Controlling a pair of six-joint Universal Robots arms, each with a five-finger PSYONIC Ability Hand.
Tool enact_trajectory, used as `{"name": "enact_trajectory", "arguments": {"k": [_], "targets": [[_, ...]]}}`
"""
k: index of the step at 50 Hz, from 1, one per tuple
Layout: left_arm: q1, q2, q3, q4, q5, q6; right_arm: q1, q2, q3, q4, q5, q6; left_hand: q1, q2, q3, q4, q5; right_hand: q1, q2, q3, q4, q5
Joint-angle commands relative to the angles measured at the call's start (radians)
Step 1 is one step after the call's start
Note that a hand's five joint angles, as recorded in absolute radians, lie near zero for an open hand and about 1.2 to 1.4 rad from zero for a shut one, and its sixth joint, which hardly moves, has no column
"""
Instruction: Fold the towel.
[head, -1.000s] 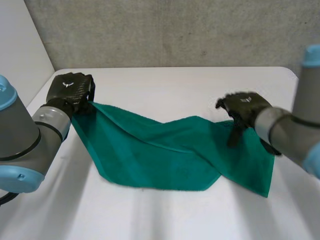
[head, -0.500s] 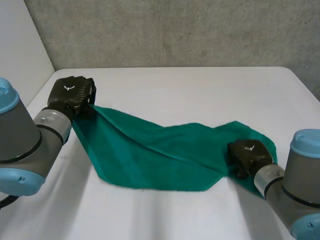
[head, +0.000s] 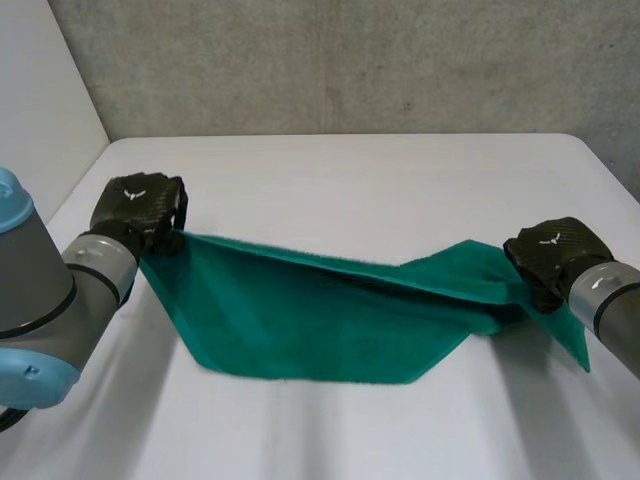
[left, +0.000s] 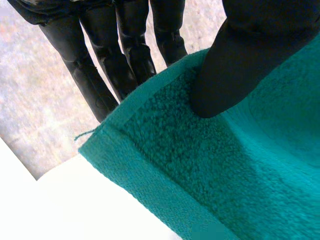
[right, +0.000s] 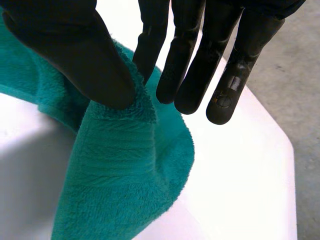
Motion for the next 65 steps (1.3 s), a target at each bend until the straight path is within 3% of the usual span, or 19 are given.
{"name": "enact_trajectory", "arguments": {"k": [1,5,10,17,28,31,32,33,34,35,40,42,43,46,50,57,62,65], "targets": [[-0.004,-0.018,-0.018,-0.012,0.000,-0.001,-0.012,0.042,-0.011,-0.082,-0.109,0.127,0.241,0.197,0.204,0.202,0.266,0.422,0.219,0.215,0.204,0.239],[-0.007,-0.034,-0.018,-0.009,0.001,-0.001,-0.044,0.099,-0.012,-0.085,-0.169,0.229,0.241,0.197,0.204,0.202,0.266,0.422,0.219,0.215,0.204,0.239],[-0.004,-0.041,-0.012,-0.004,0.001,-0.001,-0.084,0.131,0.006,-0.085,-0.248,0.332,0.241,0.197,0.204,0.202,0.266,0.002,-0.202,-0.206,-0.216,-0.181],[0.006,-0.049,-0.006,-0.004,0.001,-0.001,-0.119,0.134,0.052,-0.094,-0.264,0.329,0.241,0.197,0.204,0.202,0.266,-0.239,-0.443,-0.447,-0.457,-0.423],[0.006,-0.055,-0.008,-0.004,0.001,-0.001,-0.138,0.134,0.077,-0.097,-0.264,0.327,0.241,0.197,0.204,0.202,0.266,-0.360,-0.564,-0.568,-0.578,-0.544],[0.006,-0.060,-0.008,-0.004,0.001,-0.001,-0.139,0.134,0.075,-0.105,-0.264,0.327,0.241,0.197,0.204,0.202,0.266,-0.302,-0.506,-0.510,-0.520,-0.485],[0.006,-0.060,-0.008,-0.004,0.001,-0.001,-0.139,0.139,0.074,-0.115,-0.264,0.327,0.241,0.197,0.204,0.202,0.266,-0.107,-0.311,-0.315,-0.325,-0.290],[0.006,-0.063,-0.008,-0.004,0.001,-0.002,-0.139,0.139,0.074,-0.116,-0.264,0.327,0.241,0.197,0.204,0.202,0.266,-0.105,-0.309,-0.313,-0.323,-0.288],[0.006,-0.063,-0.008,-0.004,0.001,-0.002,-0.141,0.142,0.072,-0.122,-0.264,0.327,0.241,0.197,0.204,0.202,0.266,0.087,-0.117,-0.121,-0.131,-0.096],[0.006,-0.066,-0.008,-0.006,0.000,-0.001,-0.141,0.151,0.065,-0.134,-0.262,0.327,0.241,0.197,0.204,0.202,0.266,0.419,0.215,0.211,0.201,0.236],[0.009,-0.046,-0.006,-0.020,-0.002,0.001,-0.141,0.137,0.026,-0.132,-0.241,0.300,0.241,0.197,0.204,0.202,0.266,0.422,0.219,0.215,0.204,0.239],[0.011,-0.038,-0.006,-0.021,-0.002,0.001,-0.138,0.070,0.003,-0.107,-0.224,0.246,0.241,0.197,0.204,0.202,0.266,0.422,0.219,0.215,0.204,0.239],[0.016,0.030,-0.009,-0.032,-0.002,0.004,-0.138,0.070,0.003,-0.106,-0.224,0.246,0.241,0.197,0.204,0.202,0.266,0.422,0.219,0.215,0.204,0.239],[0.022,0.110,-0.015,-0.053,0.001,0.005,-0.147,-0.143,-0.035,0.031,-0.213,0.088,0.241,0.197,0.204,0.202,0.266,0.422,0.219,0.215,0.204,0.239],[0.046,0.208,-0.020,-0.122,0.011,0.025,-0.161,-0.205,-0.087,0.181,-0.212,-0.048,0.241,0.197,0.204,0.202,0.266,0.422,0.219,0.215,0.204,0.239],[0.059,0.278,-0.055,-0.270,0.047,0.174,-0.159,-0.223,-0.097,0.465,-0.196,-0.306,0.241,0.197,0.204,0.202,0.266,0.422,0.219,0.215,0.204,0.239],[0.062,0.244,-0.083,-0.288,0.066,0.248,-0.150,-0.174,-0.074,0.498,-0.164,-0.381,0.241,0.197,0.204,0.202,0.266,0.422,0.219,0.215,0.204,0.239],[0.059,0.166,-0.083,-0.284,0.064,0.257,-0.122,-0.057,-0.083,0.496,-0.134,-0.389,0.241,0.197,0.204,0.202,0.266,0.422,0.219,0.215,0.204,0.239]]}}
